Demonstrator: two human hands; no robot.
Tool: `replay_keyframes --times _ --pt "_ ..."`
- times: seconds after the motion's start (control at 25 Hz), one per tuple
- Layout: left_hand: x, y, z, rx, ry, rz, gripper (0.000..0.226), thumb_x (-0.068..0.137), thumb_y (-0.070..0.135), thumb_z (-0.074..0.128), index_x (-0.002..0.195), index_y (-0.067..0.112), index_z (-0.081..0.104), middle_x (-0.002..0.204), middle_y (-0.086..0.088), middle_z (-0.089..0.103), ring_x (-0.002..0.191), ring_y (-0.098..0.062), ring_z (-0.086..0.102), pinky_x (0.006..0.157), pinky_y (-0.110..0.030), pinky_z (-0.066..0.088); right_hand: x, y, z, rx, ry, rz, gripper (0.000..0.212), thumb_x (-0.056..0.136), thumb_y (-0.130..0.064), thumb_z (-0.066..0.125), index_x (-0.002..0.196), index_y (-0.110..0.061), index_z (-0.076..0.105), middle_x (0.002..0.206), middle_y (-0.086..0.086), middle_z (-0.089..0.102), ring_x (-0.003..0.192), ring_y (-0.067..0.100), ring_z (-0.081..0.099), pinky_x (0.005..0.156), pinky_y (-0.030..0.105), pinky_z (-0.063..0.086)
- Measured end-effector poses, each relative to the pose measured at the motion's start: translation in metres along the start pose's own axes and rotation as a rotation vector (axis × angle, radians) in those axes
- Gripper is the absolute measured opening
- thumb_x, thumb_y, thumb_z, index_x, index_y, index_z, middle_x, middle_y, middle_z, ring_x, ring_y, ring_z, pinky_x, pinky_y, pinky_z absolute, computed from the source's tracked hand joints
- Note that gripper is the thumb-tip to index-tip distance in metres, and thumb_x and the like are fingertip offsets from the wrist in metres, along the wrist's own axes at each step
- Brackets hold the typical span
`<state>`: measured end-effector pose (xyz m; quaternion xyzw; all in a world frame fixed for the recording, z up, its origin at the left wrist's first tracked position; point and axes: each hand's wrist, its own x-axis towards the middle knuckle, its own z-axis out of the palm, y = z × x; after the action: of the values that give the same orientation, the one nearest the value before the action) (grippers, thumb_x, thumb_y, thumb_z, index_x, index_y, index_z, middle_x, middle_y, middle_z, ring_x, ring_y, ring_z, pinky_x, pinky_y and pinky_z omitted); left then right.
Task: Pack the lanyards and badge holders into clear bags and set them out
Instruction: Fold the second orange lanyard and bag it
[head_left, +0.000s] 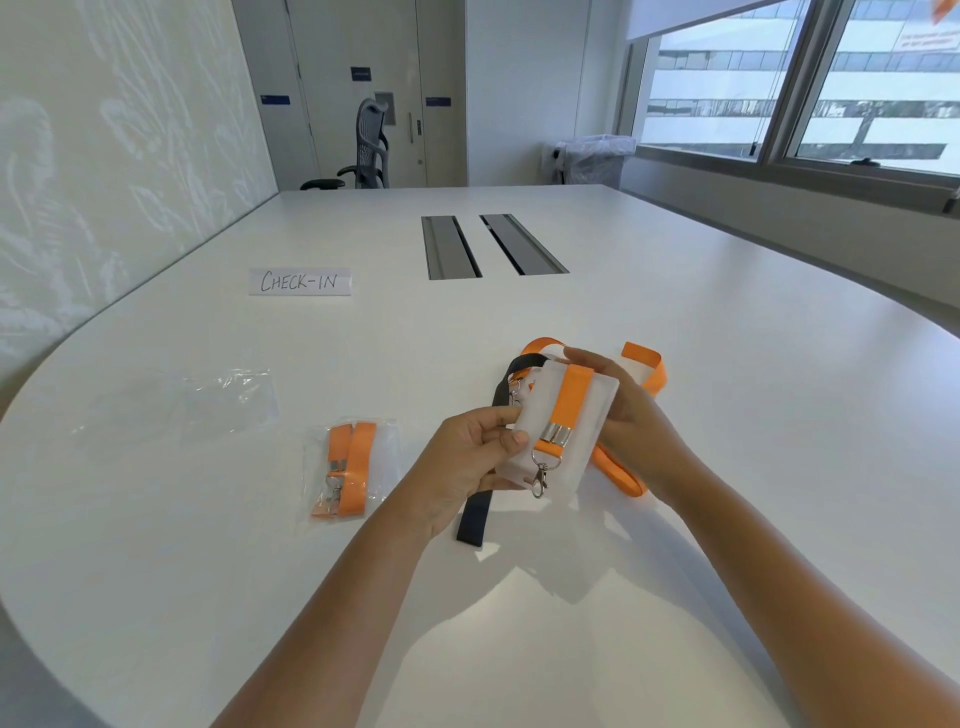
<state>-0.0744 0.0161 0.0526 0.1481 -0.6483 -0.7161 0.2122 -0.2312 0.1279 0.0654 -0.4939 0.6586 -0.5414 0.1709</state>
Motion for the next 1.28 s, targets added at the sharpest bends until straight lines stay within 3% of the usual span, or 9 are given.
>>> replay_keyframes --times 0.16,0.28,0.32,0.44,0.56,0.88,1.04,1.12,1.28 --pt "0.001 0.000 0.001 -0.053 0.011 -0.035 0.023 0.086 0.010 0.057 0.108 0.014 0.061 0.090 -0.001 0.073 0.076 -0.015 0.070 0.062 -0.030 0.059 -0.003 -0.007 0.005 0.125 -0.015 0.014 0.020 0.091 -0.010 0.054 0.097 -0.026 0.066 0.088 -0.011 0.073 0.087 0.010 0.069 0.067 0.018 0.054" --pt "0.002 0.001 0.000 -0.147 0.066 -0.028 0.018 0.086 0.007 0.057 0.102 0.013 0.060 0.085 -0.002 0.074 0.071 -0.018 0.070 0.059 -0.029 0.058 0.000 0.000 0.009 -0.039 0.001 0.072 0.022 0.095 -0.009 0.048 0.096 0.003 0.065 0.096 0.028 0.065 0.094 0.046 0.058 0.084 0.054 0.050" --pt "0.002 0.000 0.000 -0.175 0.097 -0.017 0.016 0.086 0.007 0.057 0.101 0.012 0.059 0.084 -0.002 0.074 0.071 -0.018 0.070 0.060 -0.030 0.058 0.001 0.002 0.011 -0.113 -0.031 0.085 0.026 0.096 -0.012 0.046 0.100 0.005 0.065 0.099 0.032 0.062 0.096 0.049 0.055 0.088 0.058 0.046" --pt "0.006 0.000 -0.002 -0.246 0.229 0.022 0.013 0.088 0.007 0.055 0.100 0.010 0.059 0.088 -0.004 0.073 0.076 -0.019 0.071 0.061 -0.029 0.058 -0.002 0.002 0.021 -0.297 -0.134 0.079 0.026 0.096 -0.025 0.046 0.108 -0.016 0.067 0.109 0.005 0.068 0.096 0.024 0.061 0.088 0.036 0.050" --pt "0.008 0.000 -0.008 -0.323 0.364 0.054 0.015 0.089 0.009 0.054 0.103 0.008 0.058 0.096 -0.007 0.070 0.081 -0.020 0.071 0.062 -0.027 0.058 -0.006 -0.004 0.030 -0.371 -0.225 0.008 0.026 0.087 -0.045 0.045 0.094 -0.031 0.066 0.092 -0.020 0.059 0.082 -0.001 0.053 0.080 0.020 0.038" --pt "0.009 -0.001 -0.013 -0.428 0.578 0.135 0.010 0.092 0.013 0.051 0.096 0.016 0.059 0.093 0.001 0.069 0.087 -0.015 0.068 0.063 -0.022 0.058 -0.007 -0.003 0.036 -0.547 -0.333 -0.176 0.047 0.084 -0.052 0.035 0.097 -0.023 0.070 0.092 -0.004 0.062 0.081 0.003 0.049 0.085 0.022 0.032" --pt "0.011 -0.005 -0.012 0.029 0.714 0.193 0.010 0.092 0.021 0.052 0.101 0.017 0.051 0.099 0.003 0.061 0.094 -0.016 0.062 0.075 -0.027 0.055 -0.009 -0.002 0.036 -0.468 -0.305 -0.174 0.045 0.084 -0.052 0.038 0.093 -0.023 0.071 0.087 -0.005 0.063 0.079 0.002 0.053 0.072 0.009 0.037" --pt "0.010 -0.006 -0.011 0.307 0.721 0.284 0.011 0.091 0.023 0.054 0.099 0.019 0.047 0.096 0.010 0.056 0.086 -0.004 0.059 0.075 -0.019 0.052 -0.009 -0.003 0.037 -0.400 -0.281 -0.151 0.042 0.084 -0.052 0.040 0.090 -0.025 0.071 0.081 -0.015 0.059 0.081 -0.007 0.054 0.071 0.002 0.038" --pt "0.009 -0.009 -0.006 0.415 0.642 0.305 0.015 0.091 0.026 0.052 0.098 0.019 0.042 0.101 0.005 0.057 0.087 -0.005 0.059 0.069 -0.012 0.051 -0.009 -0.004 0.036 -0.361 -0.259 -0.085 0.046 0.080 -0.055 0.040 0.091 -0.023 0.071 0.081 -0.017 0.061 0.079 -0.009 0.057 0.070 0.002 0.043"
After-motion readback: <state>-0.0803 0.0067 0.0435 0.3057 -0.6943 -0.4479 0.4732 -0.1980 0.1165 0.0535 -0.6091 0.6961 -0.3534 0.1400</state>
